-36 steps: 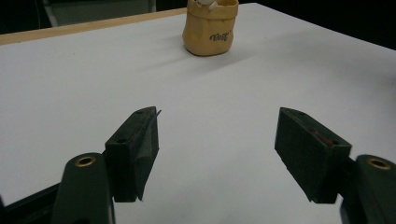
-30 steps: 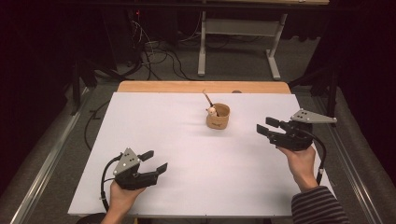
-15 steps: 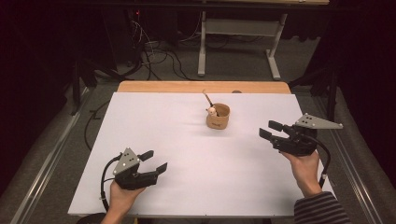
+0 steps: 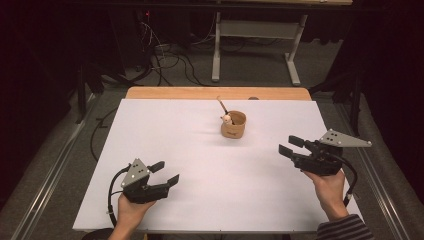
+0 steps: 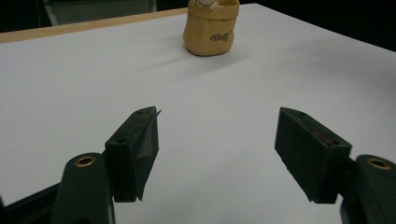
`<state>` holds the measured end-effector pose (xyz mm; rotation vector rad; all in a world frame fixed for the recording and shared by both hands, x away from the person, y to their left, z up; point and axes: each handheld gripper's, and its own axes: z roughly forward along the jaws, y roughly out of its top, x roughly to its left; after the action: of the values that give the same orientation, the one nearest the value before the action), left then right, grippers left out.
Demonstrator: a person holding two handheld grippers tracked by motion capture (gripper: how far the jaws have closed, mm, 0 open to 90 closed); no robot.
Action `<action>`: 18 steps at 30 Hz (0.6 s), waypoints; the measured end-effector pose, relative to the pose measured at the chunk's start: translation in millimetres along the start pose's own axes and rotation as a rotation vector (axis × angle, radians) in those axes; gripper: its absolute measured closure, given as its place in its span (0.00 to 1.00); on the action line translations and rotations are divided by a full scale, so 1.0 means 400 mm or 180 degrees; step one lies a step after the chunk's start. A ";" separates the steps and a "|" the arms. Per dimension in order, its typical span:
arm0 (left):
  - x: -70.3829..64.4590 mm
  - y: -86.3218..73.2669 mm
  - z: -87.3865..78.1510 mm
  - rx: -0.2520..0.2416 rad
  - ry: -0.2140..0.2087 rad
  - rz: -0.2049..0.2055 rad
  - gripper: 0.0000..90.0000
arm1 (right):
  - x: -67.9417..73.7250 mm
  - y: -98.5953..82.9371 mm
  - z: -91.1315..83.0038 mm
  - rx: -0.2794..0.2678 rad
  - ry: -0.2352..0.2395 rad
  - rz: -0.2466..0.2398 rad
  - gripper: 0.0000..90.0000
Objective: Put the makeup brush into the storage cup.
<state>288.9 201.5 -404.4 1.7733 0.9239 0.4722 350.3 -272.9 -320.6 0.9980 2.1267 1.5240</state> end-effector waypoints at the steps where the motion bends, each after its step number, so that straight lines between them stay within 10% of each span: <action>1: 0.000 0.000 0.000 0.0001 -0.0003 0.0004 0.34 | 0.002 -0.002 -0.001 -0.0009 0.0005 0.0013 0.52; 18: -0.001 0.000 0.000 0.0000 -0.0003 0.0014 0.34 | 0.024 -0.031 -0.021 -0.0066 0.0015 -0.0007 0.52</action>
<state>288.5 201.1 -404.2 1.7757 0.9196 0.4742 334.1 -273.9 -327.7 0.9856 2.1104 1.5455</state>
